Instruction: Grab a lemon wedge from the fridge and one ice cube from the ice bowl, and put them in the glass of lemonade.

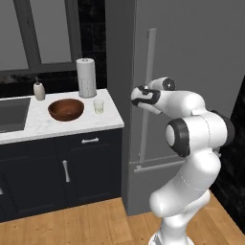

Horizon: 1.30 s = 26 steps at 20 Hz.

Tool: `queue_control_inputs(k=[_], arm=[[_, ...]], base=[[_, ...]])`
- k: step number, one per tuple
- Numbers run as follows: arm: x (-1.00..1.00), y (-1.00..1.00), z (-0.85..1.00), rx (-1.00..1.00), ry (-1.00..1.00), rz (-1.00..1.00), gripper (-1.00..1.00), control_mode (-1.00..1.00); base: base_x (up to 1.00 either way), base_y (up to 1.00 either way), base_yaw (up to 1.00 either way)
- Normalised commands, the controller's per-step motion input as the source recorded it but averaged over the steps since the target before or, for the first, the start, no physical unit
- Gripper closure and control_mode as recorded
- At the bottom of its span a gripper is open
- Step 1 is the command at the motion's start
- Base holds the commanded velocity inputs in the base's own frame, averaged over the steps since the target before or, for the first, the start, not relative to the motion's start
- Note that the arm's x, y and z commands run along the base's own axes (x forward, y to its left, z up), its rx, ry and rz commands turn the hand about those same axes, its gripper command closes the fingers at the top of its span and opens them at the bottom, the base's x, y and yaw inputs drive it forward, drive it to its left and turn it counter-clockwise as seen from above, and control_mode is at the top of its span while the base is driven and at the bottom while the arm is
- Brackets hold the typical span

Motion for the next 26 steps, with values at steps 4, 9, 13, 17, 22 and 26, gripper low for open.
queue_control_inputs(k=[4,9,13,17,22,26], arm=[[0.13,-0.04,0.01,0.0,0.18,0.0,1.0,-1.0],[-0.8,-0.36,0.17,0.02,0.26,-0.09,1.0,-1.0],[-1.0,-0.58,0.26,0.05,0.25,-0.14,1.0,-1.0],[-1.0,-0.76,0.24,0.08,0.22,-0.16,1.0,-1.0],[-1.0,-0.95,0.19,0.1,0.15,-0.16,1.0,-1.0],[-1.0,-1.0,0.17,0.11,0.12,-0.14,1.0,-1.0]], base=[[0.0,0.0,0.0],[0.0,0.0,0.0],[0.0,0.0,0.0],[0.0,0.0,0.0],[0.0,0.0,0.0],[0.0,0.0,0.0]])
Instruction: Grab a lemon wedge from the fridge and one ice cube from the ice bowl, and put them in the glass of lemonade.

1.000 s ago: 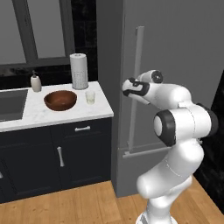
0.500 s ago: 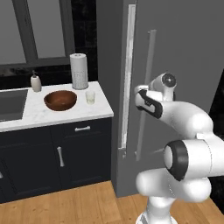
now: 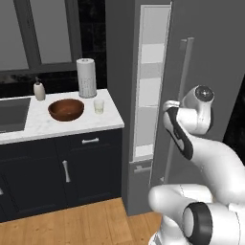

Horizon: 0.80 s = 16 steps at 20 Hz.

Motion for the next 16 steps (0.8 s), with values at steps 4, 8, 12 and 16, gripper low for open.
queue_control_inputs(k=[4,8,12,16], arm=[[-1.0,-1.0,0.13,0.1,0.08,-0.13,1.0,-1.0],[-1.0,-1.0,0.03,0.09,0.01,-0.15,1.0,-1.0],[-0.98,-1.0,0.0,0.08,0.0,-0.13,1.0,-1.0],[-0.91,-0.95,0.19,0.09,0.0,-0.09,1.0,-1.0]], base=[[0.0,0.0,0.0],[0.0,0.0,0.0],[0.0,0.0,0.0],[0.0,0.0,0.0]])
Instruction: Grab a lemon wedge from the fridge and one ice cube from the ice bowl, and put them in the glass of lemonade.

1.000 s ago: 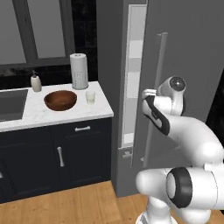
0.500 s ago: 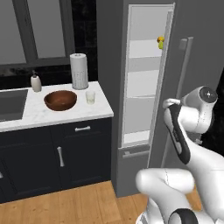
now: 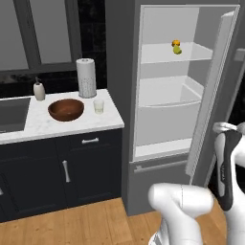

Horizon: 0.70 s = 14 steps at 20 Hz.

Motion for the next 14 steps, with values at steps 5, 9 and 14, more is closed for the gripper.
queue_control_inputs(k=[5,9,14], arm=[[-0.81,-0.08,0.87,0.01,0.0,0.01,1.0,-1.0],[-0.58,0.49,1.0,-0.1,0.0,0.02,1.0,-1.0],[-0.31,0.72,0.93,-0.14,0.05,0.01,1.0,-1.0]], base=[[0.0,0.0,0.0],[0.0,0.0,0.0],[0.0,0.0,0.0]])
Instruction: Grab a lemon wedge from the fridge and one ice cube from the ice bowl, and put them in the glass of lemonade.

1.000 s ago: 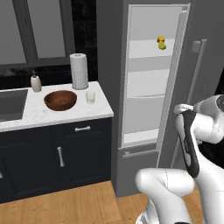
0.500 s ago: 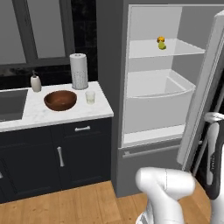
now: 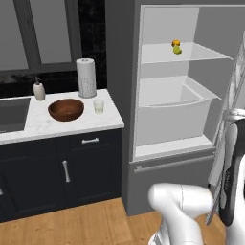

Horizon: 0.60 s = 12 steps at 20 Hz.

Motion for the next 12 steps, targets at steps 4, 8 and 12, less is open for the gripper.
queue_control_inputs(k=[4,8,12], arm=[[0.47,0.65,0.72,-0.13,0.24,0.0,1.0,-1.0],[0.93,0.62,0.08,-0.17,0.21,0.0,1.0,-1.0],[1.0,0.1,-0.23,-0.1,0.24,0.0,1.0,-1.0]], base=[[0.0,0.0,0.0],[0.0,0.0,0.0],[0.0,0.0,0.0]])
